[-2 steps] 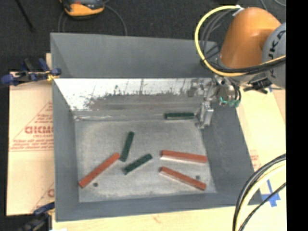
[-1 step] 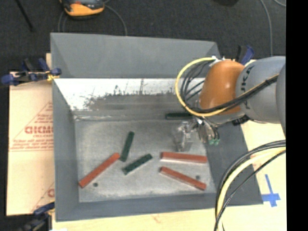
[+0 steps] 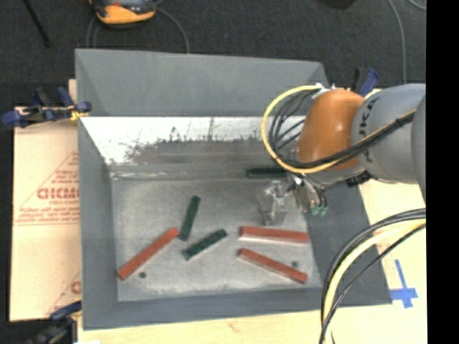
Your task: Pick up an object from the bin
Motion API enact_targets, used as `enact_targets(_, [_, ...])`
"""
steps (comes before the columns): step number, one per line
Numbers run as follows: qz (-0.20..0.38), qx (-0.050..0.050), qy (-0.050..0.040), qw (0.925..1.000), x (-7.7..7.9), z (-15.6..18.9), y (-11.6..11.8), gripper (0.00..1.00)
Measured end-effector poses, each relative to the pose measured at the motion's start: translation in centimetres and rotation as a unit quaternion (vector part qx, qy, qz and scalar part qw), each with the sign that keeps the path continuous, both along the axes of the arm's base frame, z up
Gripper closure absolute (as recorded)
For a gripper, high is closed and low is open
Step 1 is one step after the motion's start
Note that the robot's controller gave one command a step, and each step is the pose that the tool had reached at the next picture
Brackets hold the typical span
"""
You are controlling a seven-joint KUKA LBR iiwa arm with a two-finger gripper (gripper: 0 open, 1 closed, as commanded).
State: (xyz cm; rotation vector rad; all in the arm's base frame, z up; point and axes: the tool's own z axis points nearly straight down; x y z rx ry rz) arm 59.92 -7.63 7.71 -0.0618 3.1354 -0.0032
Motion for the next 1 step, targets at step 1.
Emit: enact_targets(1, [0.006,0.001,0.0037,1.0000,0.59,5.11,-0.39,1.00])
